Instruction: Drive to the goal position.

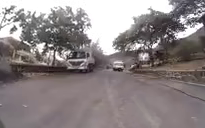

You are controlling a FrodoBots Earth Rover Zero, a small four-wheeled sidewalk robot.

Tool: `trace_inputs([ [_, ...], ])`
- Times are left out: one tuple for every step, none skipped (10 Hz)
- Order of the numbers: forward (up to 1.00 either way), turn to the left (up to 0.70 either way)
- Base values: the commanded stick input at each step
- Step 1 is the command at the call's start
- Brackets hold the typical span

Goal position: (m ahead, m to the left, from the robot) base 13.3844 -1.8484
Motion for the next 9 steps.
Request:
trace_inputs([
  [0.00, -0.45],
  [0.00, -0.45],
  [0.00, -0.45],
  [0.00, -0.45],
  [0.00, -0.45],
  [0.00, -0.45],
  [0.00, -0.45],
  [0.70, -0.27],
  [0.70, -0.27],
])
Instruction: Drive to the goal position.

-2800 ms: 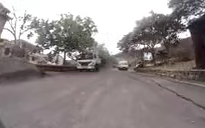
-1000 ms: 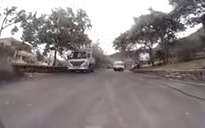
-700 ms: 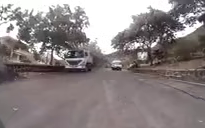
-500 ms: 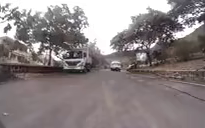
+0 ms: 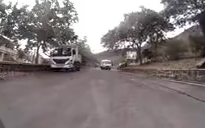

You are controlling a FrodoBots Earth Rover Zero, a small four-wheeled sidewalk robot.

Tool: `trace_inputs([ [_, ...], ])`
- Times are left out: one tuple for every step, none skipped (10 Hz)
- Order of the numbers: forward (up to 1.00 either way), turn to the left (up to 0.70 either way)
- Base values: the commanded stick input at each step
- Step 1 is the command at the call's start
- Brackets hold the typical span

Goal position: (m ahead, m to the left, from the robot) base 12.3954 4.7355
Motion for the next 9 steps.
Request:
trace_inputs([
  [0.70, -0.27],
  [0.70, -0.27],
  [0.70, -0.27],
  [0.70, -0.20],
  [0.70, -0.08],
  [0.70, 0.00],
  [0.70, 0.00],
  [0.70, 0.00],
  [0.70, 0.00],
])
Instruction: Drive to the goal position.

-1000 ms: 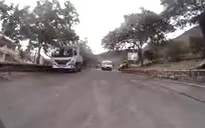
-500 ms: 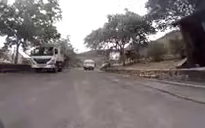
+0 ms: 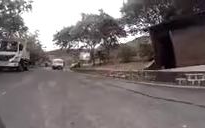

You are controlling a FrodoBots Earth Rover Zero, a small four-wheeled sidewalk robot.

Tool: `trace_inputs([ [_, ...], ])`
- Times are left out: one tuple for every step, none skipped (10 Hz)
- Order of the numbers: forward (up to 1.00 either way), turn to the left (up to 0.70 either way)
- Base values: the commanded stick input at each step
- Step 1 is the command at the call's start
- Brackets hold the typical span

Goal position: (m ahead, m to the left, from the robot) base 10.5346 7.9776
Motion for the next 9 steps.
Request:
trace_inputs([
  [0.70, 0.00],
  [0.70, 0.27],
  [0.70, 0.27],
  [0.70, 0.23],
  [0.70, 0.12],
  [0.70, 0.01],
  [0.70, 0.00],
  [0.70, 0.00],
  [0.70, 0.27],
])
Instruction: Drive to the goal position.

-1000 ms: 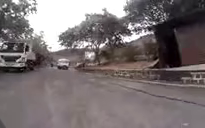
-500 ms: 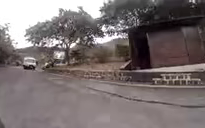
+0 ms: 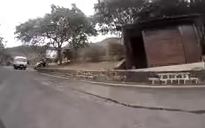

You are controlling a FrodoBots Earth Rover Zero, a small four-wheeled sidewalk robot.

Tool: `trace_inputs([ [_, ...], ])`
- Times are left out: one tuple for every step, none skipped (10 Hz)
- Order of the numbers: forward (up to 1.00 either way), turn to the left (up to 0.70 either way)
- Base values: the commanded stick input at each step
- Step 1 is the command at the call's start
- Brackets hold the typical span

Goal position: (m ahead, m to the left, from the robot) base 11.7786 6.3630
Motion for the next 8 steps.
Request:
trace_inputs([
  [0.70, 0.27],
  [0.70, 0.27],
  [0.70, 0.27],
  [0.70, 0.27],
  [0.70, 0.27],
  [0.70, 0.27],
  [0.70, 0.27],
  [0.70, 0.27],
])
